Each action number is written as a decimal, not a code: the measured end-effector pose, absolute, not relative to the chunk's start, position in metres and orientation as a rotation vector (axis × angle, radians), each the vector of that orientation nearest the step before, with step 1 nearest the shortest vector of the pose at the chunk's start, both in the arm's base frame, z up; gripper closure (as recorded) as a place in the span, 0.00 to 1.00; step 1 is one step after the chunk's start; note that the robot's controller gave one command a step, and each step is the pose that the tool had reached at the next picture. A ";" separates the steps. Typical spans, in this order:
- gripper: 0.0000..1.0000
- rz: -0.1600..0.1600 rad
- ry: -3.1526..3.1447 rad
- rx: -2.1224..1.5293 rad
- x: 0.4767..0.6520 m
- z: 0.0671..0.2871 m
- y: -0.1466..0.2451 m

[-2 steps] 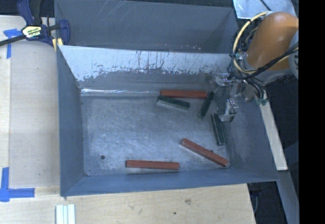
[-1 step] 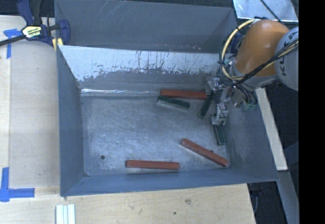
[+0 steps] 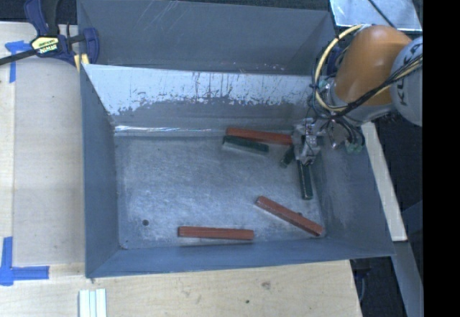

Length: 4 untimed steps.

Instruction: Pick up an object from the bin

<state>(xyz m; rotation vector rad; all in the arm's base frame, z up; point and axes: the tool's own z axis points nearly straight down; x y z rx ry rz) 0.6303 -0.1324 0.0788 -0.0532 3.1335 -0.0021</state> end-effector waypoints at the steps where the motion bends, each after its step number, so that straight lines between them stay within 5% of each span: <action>1: 0.00 -0.001 3.140 -0.054 0.628 0.075 -0.132; 2: 1.00 -0.002 3.133 -0.053 0.630 0.079 -0.132; 3: 0.00 -0.002 3.140 -0.054 0.628 0.074 -0.132; 4: 1.00 -0.002 3.134 -0.054 0.630 0.077 -0.132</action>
Offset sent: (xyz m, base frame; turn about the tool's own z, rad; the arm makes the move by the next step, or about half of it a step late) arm 0.0000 0.0000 0.0000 0.0000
